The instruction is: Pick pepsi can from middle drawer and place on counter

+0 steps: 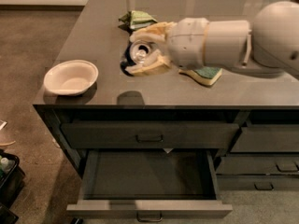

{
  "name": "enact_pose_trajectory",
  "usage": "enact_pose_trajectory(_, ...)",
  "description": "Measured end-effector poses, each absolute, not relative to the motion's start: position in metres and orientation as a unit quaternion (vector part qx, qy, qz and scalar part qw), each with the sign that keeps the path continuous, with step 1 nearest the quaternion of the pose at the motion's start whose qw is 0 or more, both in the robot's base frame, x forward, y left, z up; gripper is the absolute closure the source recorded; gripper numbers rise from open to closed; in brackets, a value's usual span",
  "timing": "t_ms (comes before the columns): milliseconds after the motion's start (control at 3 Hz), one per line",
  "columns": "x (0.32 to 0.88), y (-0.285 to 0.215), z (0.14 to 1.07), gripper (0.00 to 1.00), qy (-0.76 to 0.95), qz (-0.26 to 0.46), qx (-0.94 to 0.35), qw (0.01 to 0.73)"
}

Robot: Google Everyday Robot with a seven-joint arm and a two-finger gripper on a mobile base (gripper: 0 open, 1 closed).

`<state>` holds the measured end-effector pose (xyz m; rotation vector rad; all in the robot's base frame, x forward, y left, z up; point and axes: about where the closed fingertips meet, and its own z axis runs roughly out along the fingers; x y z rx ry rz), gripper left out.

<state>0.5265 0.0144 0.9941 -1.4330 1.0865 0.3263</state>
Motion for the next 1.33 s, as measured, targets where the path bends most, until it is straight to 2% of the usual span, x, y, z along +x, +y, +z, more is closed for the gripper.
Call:
enact_pose_trajectory(333, 0.548, 0.044, 0.982, 1.0, 0.46, 0.163, -0.63, 0.604)
enact_pose_trajectory(1000, 0.59, 0.065, 0.948, 1.0, 0.485, 0.158, -0.632, 0.584)
enact_pose_trajectory(1333, 0.609, 0.065, 0.935, 0.81, 0.501, 0.142, -0.627, 0.579)
